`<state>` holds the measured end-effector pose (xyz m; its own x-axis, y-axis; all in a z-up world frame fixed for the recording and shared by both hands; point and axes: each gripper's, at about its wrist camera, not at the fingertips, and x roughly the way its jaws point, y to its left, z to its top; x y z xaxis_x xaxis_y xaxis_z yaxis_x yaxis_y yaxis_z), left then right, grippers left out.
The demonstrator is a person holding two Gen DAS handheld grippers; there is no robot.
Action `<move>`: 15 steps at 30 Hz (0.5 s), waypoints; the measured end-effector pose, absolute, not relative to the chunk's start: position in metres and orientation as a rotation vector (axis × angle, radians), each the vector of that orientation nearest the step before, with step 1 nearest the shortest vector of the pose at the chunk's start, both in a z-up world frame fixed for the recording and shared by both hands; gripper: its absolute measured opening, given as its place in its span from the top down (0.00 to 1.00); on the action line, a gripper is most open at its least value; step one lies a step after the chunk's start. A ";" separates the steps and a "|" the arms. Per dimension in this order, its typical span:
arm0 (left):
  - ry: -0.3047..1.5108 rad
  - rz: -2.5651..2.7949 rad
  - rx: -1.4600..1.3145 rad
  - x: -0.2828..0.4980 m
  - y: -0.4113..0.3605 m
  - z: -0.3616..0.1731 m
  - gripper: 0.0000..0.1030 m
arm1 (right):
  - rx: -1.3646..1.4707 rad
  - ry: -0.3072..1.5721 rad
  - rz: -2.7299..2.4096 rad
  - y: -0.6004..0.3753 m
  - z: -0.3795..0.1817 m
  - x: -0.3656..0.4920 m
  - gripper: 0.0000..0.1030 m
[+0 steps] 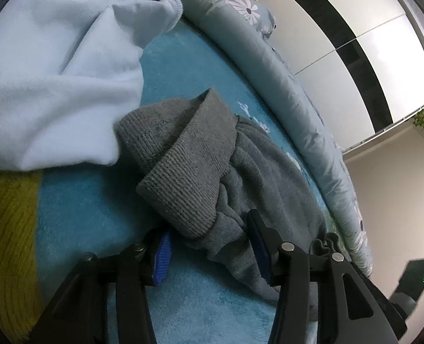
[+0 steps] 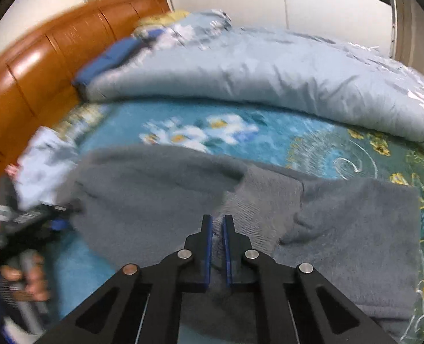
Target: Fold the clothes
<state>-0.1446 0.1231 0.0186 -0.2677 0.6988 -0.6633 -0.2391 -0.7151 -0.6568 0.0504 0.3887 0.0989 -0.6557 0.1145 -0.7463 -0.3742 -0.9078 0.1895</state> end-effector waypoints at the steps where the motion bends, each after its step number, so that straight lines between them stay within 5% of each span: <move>1: -0.586 2.024 -1.379 -0.146 0.125 0.018 0.50 | -1.128 0.463 2.616 0.384 0.103 0.054 0.93; 13: -0.601 2.080 -1.365 -0.153 0.131 0.023 0.51 | -1.220 0.522 2.606 0.376 0.069 0.061 0.89; 15: -0.600 2.111 -1.343 -0.152 0.132 0.025 0.59 | -1.157 0.541 2.632 0.377 0.082 0.072 0.89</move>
<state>-0.1523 0.1316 0.0252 -0.3405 0.6661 -0.6636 -0.2176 -0.7424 -0.6336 0.0720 0.3771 0.0818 -0.6678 0.0483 -0.7428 -0.3372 -0.9092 0.2441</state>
